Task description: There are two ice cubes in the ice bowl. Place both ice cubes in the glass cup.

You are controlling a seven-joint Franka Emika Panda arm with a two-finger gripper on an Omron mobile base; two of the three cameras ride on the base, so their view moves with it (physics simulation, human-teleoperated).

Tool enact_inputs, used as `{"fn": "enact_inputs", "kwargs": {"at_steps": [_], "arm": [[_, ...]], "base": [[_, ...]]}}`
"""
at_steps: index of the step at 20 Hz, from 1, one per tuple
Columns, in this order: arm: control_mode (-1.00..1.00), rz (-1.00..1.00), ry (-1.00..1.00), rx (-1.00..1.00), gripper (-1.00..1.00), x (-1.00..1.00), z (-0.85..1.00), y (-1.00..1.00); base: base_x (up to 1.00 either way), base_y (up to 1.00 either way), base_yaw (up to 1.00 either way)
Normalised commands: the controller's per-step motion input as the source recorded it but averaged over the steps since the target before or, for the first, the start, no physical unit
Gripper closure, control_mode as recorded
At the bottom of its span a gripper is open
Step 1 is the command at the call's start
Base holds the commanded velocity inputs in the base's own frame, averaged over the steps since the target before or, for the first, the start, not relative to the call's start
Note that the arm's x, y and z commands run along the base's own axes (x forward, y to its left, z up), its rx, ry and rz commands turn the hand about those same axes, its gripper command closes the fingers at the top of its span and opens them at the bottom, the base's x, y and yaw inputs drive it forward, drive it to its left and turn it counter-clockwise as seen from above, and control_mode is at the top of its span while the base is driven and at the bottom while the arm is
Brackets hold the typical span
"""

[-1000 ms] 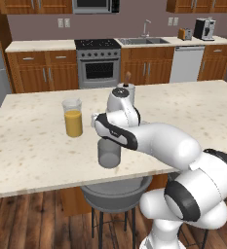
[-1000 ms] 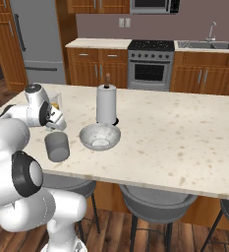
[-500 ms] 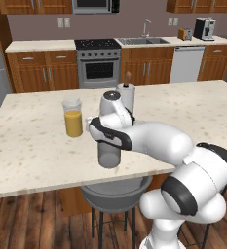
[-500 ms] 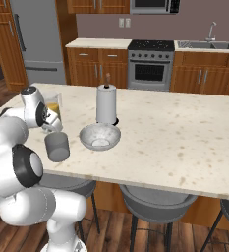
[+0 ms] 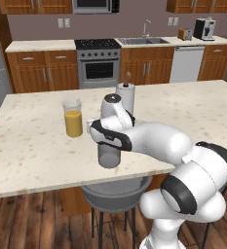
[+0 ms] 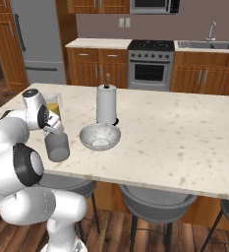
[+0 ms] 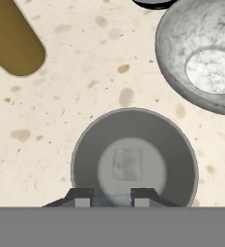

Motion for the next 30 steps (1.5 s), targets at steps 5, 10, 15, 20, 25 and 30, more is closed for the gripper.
{"fn": "enact_inputs", "kwargs": {"at_steps": [5,10,15,20,25,30], "arm": [[-1.0,0.01,0.0,0.0,1.0,0.0,-0.07,0.0],[-1.0,0.02,0.0,0.0,1.0,0.0,-0.11,0.0],[-1.0,0.02,0.0,-0.02,1.0,0.0,-0.16,0.0],[-1.0,0.01,0.0,0.0,1.0,0.03,-0.05,-0.01],[-1.0,0.0,0.0,0.0,1.0,0.02,-0.01,-0.01],[-1.0,0.0,0.0,0.0,1.0,0.02,0.0,0.0]], "base": [[0.0,0.0,0.0],[0.0,0.0,0.0],[0.0,0.0,0.0],[0.0,0.0,0.0],[0.0,0.0,0.0],[0.0,0.0,0.0]]}}
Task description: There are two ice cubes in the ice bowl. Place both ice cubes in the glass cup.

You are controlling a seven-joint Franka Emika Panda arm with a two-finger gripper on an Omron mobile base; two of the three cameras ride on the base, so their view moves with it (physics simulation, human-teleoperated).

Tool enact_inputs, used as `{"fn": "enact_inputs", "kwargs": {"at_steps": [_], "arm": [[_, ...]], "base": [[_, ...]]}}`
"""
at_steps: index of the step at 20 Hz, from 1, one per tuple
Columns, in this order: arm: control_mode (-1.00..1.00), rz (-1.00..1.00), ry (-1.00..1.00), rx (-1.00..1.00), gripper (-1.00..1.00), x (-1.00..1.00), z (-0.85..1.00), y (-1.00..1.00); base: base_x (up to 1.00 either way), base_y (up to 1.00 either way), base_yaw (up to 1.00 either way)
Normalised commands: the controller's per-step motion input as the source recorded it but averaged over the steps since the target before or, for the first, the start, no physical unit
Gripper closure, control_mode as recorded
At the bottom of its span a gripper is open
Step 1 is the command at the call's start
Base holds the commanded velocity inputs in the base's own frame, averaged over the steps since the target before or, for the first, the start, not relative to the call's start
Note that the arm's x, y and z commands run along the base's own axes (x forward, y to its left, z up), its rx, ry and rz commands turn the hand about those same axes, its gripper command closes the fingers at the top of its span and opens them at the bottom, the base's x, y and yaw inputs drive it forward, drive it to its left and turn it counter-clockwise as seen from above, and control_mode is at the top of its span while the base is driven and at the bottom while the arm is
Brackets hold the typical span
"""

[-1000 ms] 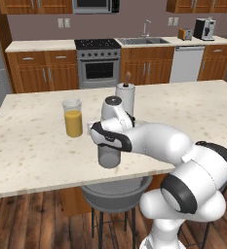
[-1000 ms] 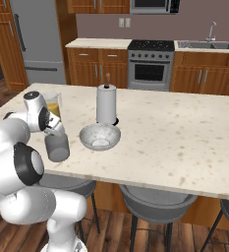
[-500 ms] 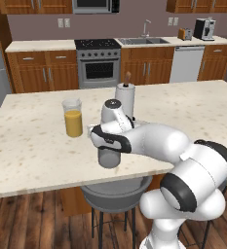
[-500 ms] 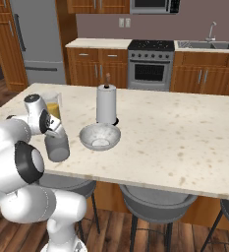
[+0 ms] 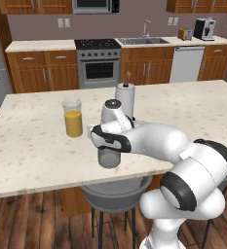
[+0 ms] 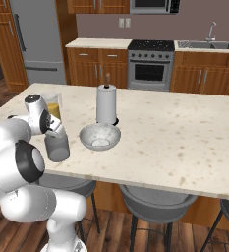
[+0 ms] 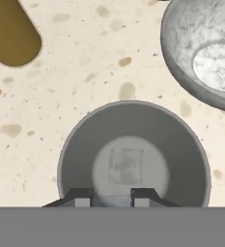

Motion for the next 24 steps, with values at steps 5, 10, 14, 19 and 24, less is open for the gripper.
{"fn": "enact_inputs", "kwargs": {"at_steps": [5,10,14,19,24], "arm": [[-1.0,0.0,0.0,-0.01,1.0,0.02,-0.07,-0.02],[-1.0,0.0,0.0,-0.01,1.0,0.01,-0.1,-0.12],[-1.0,0.0,0.0,0.0,1.0,0.0,-0.09,-0.11],[-1.0,0.0,0.0,0.0,1.0,0.1,-0.01,-0.03],[-1.0,0.0,0.0,0.0,-1.0,0.12,0.0,0.0]], "base": [[0.0,0.0,0.0],[0.0,0.0,0.0],[0.0,0.0,0.0],[0.0,0.0,0.0],[0.0,0.0,0.0]]}}
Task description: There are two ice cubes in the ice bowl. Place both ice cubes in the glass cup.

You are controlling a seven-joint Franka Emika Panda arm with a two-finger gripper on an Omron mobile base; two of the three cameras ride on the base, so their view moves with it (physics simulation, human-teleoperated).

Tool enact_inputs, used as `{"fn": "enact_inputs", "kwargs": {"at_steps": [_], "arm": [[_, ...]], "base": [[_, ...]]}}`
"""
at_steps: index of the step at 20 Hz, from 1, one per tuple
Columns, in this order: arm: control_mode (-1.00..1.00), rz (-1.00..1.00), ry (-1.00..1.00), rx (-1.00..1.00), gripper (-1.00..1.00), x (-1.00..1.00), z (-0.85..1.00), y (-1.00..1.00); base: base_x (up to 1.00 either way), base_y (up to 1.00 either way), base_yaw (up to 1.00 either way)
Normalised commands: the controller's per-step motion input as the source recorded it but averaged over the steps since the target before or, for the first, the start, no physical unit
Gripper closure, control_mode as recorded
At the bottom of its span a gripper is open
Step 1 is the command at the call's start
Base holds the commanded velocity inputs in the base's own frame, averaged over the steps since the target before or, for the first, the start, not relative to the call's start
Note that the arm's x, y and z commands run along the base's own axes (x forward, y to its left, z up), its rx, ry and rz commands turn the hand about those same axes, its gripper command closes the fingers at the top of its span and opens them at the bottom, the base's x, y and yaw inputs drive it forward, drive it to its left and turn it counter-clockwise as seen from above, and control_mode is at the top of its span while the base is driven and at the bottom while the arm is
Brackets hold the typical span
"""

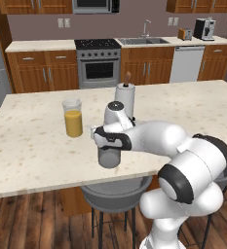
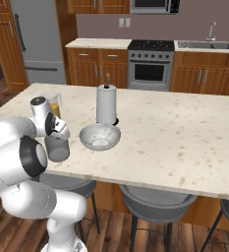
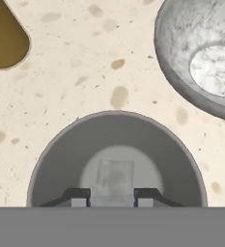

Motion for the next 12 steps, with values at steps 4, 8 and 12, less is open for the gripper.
{"fn": "enact_inputs", "kwargs": {"at_steps": [4,8,12], "arm": [[-1.0,0.0,-0.02,0.0,-1.0,0.0,0.09,0.0],[-1.0,0.0,-0.07,0.0,-1.0,0.0,0.25,0.0],[-1.0,0.02,-0.16,0.0,-1.0,-0.25,0.29,0.0]], "base": [[0.0,0.0,0.0],[0.0,0.0,0.0],[0.0,0.0,0.0]]}}
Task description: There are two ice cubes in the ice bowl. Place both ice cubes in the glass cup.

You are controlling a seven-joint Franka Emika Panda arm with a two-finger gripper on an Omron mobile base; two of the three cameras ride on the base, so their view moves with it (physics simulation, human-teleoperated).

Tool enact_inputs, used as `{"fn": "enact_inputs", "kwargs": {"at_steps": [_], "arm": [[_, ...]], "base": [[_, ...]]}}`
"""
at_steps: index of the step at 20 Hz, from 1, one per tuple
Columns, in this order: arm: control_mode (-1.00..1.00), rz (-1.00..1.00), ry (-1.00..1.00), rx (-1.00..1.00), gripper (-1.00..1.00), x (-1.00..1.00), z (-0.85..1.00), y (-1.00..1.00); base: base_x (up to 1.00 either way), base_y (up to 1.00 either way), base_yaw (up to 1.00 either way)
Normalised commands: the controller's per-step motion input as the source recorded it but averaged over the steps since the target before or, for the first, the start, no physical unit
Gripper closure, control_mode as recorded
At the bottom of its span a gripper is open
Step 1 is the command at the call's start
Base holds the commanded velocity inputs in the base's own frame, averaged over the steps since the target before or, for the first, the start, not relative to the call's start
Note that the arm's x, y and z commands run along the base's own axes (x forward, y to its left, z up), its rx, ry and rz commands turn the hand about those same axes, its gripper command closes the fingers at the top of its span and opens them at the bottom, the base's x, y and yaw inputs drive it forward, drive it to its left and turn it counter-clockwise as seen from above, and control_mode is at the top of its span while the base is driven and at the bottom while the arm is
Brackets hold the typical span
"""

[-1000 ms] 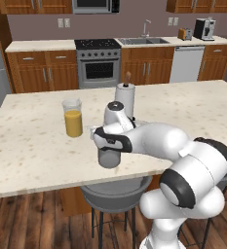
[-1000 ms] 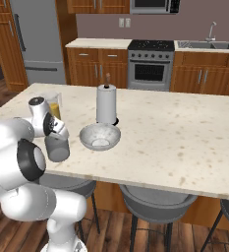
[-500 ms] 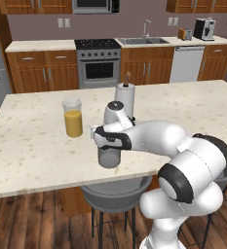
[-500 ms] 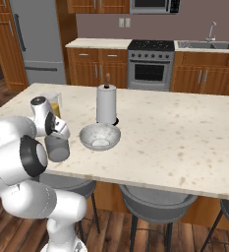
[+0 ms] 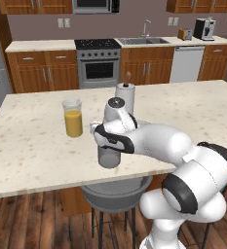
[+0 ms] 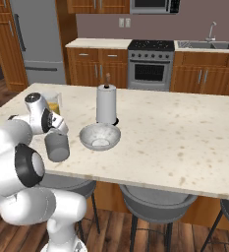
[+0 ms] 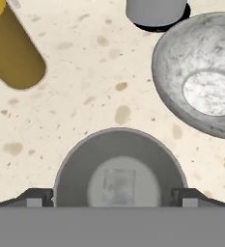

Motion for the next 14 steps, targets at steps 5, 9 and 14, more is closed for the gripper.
{"fn": "enact_inputs", "kwargs": {"at_steps": [5,9,14], "arm": [[-1.0,0.09,-0.25,-0.05,-1.0,-1.0,0.07,0.0],[-1.0,0.12,-0.3,-0.08,-1.0,-1.0,0.02,0.0],[-1.0,0.05,-0.4,-0.02,-1.0,-1.0,0.44,0.0]], "base": [[0.0,0.0,0.0],[0.0,0.0,0.0],[0.0,0.0,0.0]]}}
